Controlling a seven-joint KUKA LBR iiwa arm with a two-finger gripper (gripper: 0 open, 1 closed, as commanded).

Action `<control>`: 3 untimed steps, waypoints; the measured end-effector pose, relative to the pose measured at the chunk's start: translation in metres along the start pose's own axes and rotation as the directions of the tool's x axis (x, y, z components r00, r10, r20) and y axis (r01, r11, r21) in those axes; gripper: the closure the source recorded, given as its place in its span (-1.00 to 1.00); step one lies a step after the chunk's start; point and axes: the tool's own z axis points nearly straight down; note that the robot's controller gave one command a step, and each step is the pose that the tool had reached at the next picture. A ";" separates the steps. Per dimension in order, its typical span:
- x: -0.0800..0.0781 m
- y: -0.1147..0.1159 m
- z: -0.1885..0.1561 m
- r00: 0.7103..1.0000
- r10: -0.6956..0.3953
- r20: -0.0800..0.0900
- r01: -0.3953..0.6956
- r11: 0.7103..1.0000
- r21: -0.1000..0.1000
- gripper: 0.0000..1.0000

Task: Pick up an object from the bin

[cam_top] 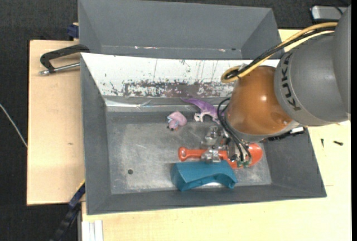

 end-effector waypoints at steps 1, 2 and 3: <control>-0.017 -0.008 -0.109 0.999 -0.022 -0.036 0.022 1.000 -0.001 1.00; -0.017 -0.008 -0.109 0.999 -0.022 -0.036 0.022 1.000 -0.001 1.00; -0.022 -0.004 -0.082 0.992 -0.122 -0.034 0.122 0.993 -0.004 1.00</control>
Offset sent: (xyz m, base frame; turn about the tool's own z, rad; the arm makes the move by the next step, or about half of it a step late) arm 0.0000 0.0000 0.0000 0.0000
